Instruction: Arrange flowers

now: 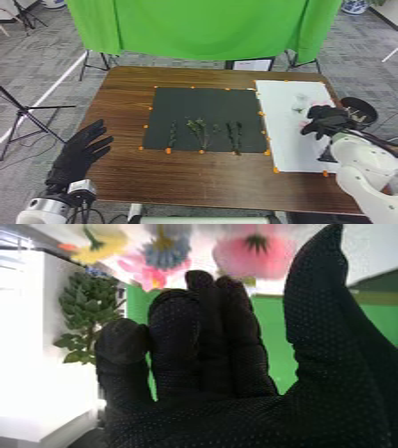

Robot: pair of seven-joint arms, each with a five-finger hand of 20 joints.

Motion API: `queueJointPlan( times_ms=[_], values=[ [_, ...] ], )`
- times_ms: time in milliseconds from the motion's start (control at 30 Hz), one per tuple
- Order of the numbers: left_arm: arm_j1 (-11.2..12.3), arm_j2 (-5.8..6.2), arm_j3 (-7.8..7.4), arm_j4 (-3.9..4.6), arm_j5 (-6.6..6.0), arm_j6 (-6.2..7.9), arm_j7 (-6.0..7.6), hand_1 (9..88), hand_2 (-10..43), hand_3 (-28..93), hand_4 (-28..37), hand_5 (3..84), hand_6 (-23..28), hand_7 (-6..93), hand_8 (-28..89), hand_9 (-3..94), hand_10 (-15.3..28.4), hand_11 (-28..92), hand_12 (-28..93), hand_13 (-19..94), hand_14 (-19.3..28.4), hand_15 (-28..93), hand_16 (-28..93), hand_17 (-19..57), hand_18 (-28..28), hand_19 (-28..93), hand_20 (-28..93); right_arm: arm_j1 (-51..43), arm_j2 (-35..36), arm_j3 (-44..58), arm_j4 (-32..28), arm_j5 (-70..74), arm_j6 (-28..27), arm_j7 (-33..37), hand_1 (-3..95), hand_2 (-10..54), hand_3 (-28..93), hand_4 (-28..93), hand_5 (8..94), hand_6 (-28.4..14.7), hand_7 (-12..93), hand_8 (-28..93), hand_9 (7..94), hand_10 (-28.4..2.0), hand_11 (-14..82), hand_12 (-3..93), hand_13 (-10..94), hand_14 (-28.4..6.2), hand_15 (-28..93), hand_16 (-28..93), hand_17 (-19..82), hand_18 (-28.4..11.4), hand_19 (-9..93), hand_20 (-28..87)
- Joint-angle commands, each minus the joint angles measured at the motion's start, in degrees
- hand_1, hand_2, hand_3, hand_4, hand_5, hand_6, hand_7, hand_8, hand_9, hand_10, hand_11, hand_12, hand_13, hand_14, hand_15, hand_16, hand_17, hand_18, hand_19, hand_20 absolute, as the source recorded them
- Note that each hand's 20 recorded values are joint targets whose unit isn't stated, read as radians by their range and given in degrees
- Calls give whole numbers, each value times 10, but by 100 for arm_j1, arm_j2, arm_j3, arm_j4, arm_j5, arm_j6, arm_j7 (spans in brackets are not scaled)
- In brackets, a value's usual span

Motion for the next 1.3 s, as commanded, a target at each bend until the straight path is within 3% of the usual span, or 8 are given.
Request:
queueJointPlan(
  times_ms=[33,200,233,367,667,833,1067,1300],
  values=[
    [21,10,10,-3,-15,-41,-22,278,-21,697,-234,297,37,200,-100,220,112,197,185,192,161,311,10,-92,238,411,88,221,4,-336,234,33,228,-134,291,-95,873,-283,472,-17,331,-138,571,-83,190,197,620,-81,815,266,313,-205,892,571],
    [22,14,2,-7,-11,-33,-16,277,-21,698,-234,297,38,198,-99,221,113,197,184,194,162,313,9,-92,238,411,88,309,19,-574,334,-95,862,-187,346,-95,855,-282,520,-2,399,-110,668,-85,226,215,678,-69,808,285,351,-203,921,552],
    [39,13,-17,-17,-9,-33,-26,278,-21,697,-234,297,38,198,-99,221,113,197,184,194,162,313,9,-92,238,411,88,314,35,-618,359,-154,1032,-239,396,-95,832,-283,538,2,432,-12,716,-69,190,283,693,-65,806,293,364,-202,928,551],
    [66,32,-58,-40,-8,-5,2,277,-21,699,-235,298,37,198,-99,222,113,197,184,194,162,313,8,-92,238,411,88,371,43,-615,317,-162,1103,-365,493,-95,833,-282,664,21,487,60,876,-32,131,464,752,-54,802,317,421,-199,932,592],
    [116,171,-301,-139,-76,3,56,275,-22,702,-236,299,37,198,-99,222,112,197,183,194,163,318,7,-92,237,410,88,974,-23,-940,92,-163,1464,-650,497,-95,848,-282,720,10,454,61,906,-29,137,484,772,-48,800,326,440,-198,932,610],
    [164,321,-554,-182,-137,-10,62,274,-22,703,-238,300,37,198,-99,222,113,197,183,194,163,316,6,-92,237,409,88,2278,-296,-1925,115,-115,1716,-1286,496,-95,849,-283,721,9,447,69,907,-30,134,486,772,-47,799,330,442,-198,932,612],
    [203,448,-702,-200,-139,-28,7,274,-24,702,-237,298,37,197,-98,221,112,196,184,191,162,311,7,-92,238,411,87,3673,-1027,-3242,189,-12,1621,-2219,493,-95,854,-283,722,10,444,73,908,-30,130,485,772,-46,797,335,441,-196,932,615],
    [22,468,-533,-110,-133,62,45,271,-28,705,-236,297,36,195,-97,220,111,192,185,189,162,307,9,-92,238,411,87,4029,-2018,-4130,603,-358,1196,-2908,489,-95,856,-283,720,11,445,77,908,-30,128,486,771,-46,797,339,441,-196,932,616]
  ],
)
